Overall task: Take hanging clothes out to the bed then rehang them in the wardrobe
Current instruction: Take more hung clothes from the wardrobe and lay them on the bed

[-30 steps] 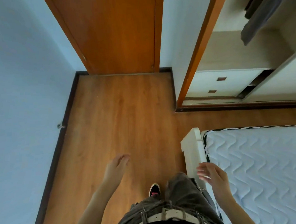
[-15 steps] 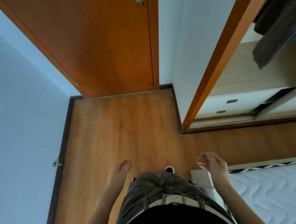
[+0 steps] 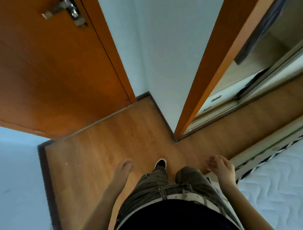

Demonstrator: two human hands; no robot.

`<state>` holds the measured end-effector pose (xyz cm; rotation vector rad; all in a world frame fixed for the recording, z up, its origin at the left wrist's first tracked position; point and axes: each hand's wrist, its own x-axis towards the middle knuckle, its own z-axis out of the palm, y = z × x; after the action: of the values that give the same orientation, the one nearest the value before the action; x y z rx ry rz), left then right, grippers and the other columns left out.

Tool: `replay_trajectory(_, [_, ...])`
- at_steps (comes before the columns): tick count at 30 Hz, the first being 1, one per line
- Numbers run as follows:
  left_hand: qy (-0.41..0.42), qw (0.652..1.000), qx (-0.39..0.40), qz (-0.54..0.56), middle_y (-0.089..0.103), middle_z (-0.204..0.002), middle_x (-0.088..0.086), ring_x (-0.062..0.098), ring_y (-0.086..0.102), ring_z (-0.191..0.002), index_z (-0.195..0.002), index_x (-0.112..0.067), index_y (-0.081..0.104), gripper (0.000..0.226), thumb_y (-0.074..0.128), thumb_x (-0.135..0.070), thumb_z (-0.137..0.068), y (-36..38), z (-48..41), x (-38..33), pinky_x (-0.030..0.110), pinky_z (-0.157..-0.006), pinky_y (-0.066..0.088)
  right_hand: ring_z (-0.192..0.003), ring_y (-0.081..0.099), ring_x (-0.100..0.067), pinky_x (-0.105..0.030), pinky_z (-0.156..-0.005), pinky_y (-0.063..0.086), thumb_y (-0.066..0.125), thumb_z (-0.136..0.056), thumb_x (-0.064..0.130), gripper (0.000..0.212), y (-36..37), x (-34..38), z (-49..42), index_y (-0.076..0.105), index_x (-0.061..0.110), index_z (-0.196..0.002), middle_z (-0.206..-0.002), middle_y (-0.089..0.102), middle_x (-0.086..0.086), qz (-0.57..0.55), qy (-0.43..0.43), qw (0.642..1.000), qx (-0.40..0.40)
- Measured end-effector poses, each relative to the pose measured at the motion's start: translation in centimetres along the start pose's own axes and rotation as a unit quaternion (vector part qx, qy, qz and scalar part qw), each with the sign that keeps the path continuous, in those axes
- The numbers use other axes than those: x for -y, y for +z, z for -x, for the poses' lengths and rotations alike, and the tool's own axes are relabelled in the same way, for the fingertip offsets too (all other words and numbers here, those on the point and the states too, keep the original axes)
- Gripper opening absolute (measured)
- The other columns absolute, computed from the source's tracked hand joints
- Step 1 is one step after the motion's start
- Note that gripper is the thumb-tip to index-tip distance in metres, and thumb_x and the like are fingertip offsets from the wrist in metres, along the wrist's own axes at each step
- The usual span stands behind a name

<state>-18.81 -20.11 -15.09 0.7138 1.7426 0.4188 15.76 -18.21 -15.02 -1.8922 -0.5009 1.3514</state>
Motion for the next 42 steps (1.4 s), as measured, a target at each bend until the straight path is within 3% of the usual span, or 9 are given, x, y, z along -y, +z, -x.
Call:
replay_trajectory(3, [0.046,0.993,0.079,-0.073,0.06,-0.115,-0.01,0.015,0.056,-0.11,-0.105,-0.03,0.064,0.023,0.041,-0.035,-0.102,0.7,-3.0,-5.3,0.035,-0.101,0.043,-0.075,0.066,-0.03,-0.028,-0.063,0.057,0.042,-0.1,0.01,0.027,-1.7,0.2,-0.1,0.065,-0.001,-0.093,-0.088,0.068,-0.022,-0.059,0.011,0.996,-0.061])
replay_trajectory(8, [0.123,0.957,0.156,-0.214,0.066,-0.103,-0.013,0.006,0.061,-0.101,-0.103,-0.035,0.065,0.024,0.041,-0.036,-0.1,6.0,-6.3,-12.8,0.029,-0.089,0.048,-0.079,0.066,-0.034,-0.032,-0.066,0.058,0.042,-0.1,0.01,0.027,-5.5,0.0,0.4,0.064,-0.003,-0.094,-0.088,0.068,-0.024,-0.124,0.02,0.98,-0.157])
replay_trajectory(15, [0.139,0.917,0.253,-0.276,0.068,-0.098,0.003,0.02,0.063,-0.099,-0.097,-0.023,0.065,0.021,0.044,-0.021,-0.101,17.7,-9.1,-19.3,0.025,-0.084,0.048,-0.077,0.065,-0.031,-0.025,-0.062,0.056,0.043,-0.099,0.007,0.025,-11.7,0.0,-3.0,0.065,-0.005,-0.098,-0.089,0.07,-0.023,-0.184,0.043,0.953,-0.235])
replay_trajectory(17, [0.138,0.918,0.249,-0.276,0.066,-0.095,0.001,0.018,0.062,-0.094,-0.098,-0.02,0.064,0.021,0.044,-0.019,-0.102,21.2,-10.0,-21.0,0.017,-0.076,0.046,-0.079,0.065,-0.033,-0.033,-0.068,0.057,0.043,-0.098,0.006,0.024,-14.1,1.1,-5.9,0.065,-0.005,-0.097,-0.091,0.069,-0.027,-0.189,0.035,0.953,-0.235])
replay_trajectory(20, [0.126,0.939,0.197,-0.254,0.067,-0.095,0.001,0.019,0.063,-0.092,-0.098,-0.022,0.064,0.02,0.044,-0.021,-0.101,25.1,-10.7,-23.9,0.023,-0.073,0.045,-0.083,0.065,-0.037,-0.049,-0.082,0.053,0.043,-0.097,0.005,0.024,-17.8,3.8,-10.4,0.066,-0.003,-0.094,-0.092,0.068,-0.031,-0.175,0.021,0.96,-0.218])
replay_trajectory(24, [0.116,0.968,0.122,-0.187,0.069,-0.092,0.009,0.03,0.066,-0.09,-0.091,-0.018,0.066,0.023,0.046,-0.014,-0.1,28.2,-11.5,-26.8,0.029,-0.073,0.05,-0.084,0.065,-0.037,-0.044,-0.078,0.054,0.041,-0.1,0.006,0.027,-22.0,9.0,-16.4,0.067,-0.003,-0.096,-0.092,0.068,-0.028,-0.14,-0.005,0.976,-0.166])
replay_trajectory(33, [0.046,0.992,0.062,-0.104,0.068,-0.1,0.011,0.027,0.064,-0.097,-0.098,-0.017,0.067,0.024,0.043,-0.022,-0.102,32.7,-13.8,-31.3,0.043,-0.093,0.048,-0.077,0.067,-0.024,-0.027,-0.065,0.056,0.043,-0.099,0.006,0.026,-25.8,17.9,-27.5,0.067,-0.001,-0.096,-0.086,0.069,-0.019,-0.094,-0.032,0.992,-0.076])
replay_trajectory(38, [0.054,0.996,0.05,-0.049,0.068,-0.1,0.015,0.028,0.064,-0.093,-0.103,-0.007,0.066,0.024,0.045,-0.019,-0.101,37.5,-17.9,-36.5,0.029,-0.074,0.049,-0.076,0.066,-0.031,-0.031,-0.066,0.056,0.043,-0.1,0.006,0.026,-27.6,21.9,-34.4,0.067,-0.002,-0.096,-0.087,0.069,-0.024,-0.067,-0.028,0.996,-0.058])
replay_trajectory(42, [0.077,0.996,0.048,-0.013,0.069,-0.092,0.014,0.029,0.065,-0.089,-0.097,-0.01,0.066,0.021,0.046,-0.015,-0.1,40.4,-20.5,-42.3,0.029,-0.076,0.05,-0.079,0.065,-0.035,-0.03,-0.065,0.057,0.041,-0.1,0.006,0.026,-28.4,26.7,-38.9,0.065,-0.005,-0.099,-0.088,0.069,-0.026,-0.051,-0.05,0.996,-0.046])
